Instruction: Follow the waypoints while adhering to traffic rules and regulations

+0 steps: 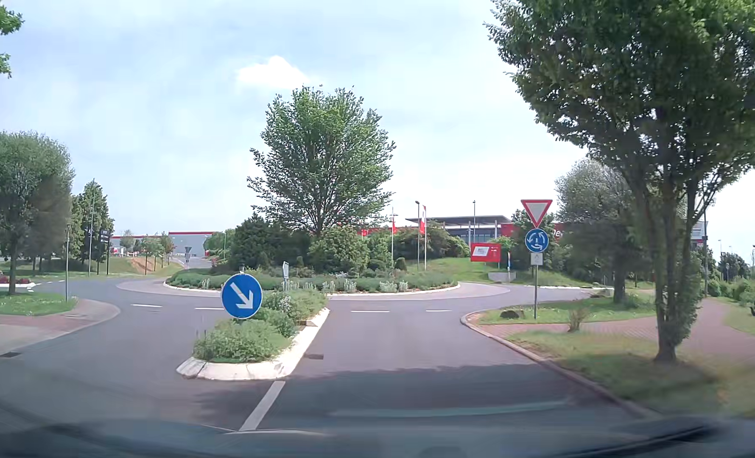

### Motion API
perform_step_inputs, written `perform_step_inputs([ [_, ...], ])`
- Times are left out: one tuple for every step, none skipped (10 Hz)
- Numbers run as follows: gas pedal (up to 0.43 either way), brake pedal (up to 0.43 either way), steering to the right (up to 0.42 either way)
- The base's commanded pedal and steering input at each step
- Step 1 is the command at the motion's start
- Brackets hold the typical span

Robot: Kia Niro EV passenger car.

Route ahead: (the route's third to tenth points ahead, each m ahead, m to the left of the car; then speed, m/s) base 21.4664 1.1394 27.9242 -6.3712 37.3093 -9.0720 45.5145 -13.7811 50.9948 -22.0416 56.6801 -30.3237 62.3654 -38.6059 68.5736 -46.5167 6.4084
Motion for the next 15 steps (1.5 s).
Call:
perform_step_inputs([
  [0.138,0.0,-0.012],
  [0.138,0.0,-0.012],
  [0.13,0.0,-0.012],
  [0.13,0.0,-0.012],
  [0.13,0.0,-0.012],
  [0.13,0.0,-0.012],
  [0.13,0.0,-0.012],
  [0.13,0.0,-0.011],
  [0.13,0.0,-0.008],
  [0.13,0.0,-0.008],
  [0.13,0.0,-0.006],
  [0.13,0.0,-0.004],
  [0.13,0.0,-0.003],
  [0.13,0.0,0.0],
  [0.13,0.0,0.006],
])
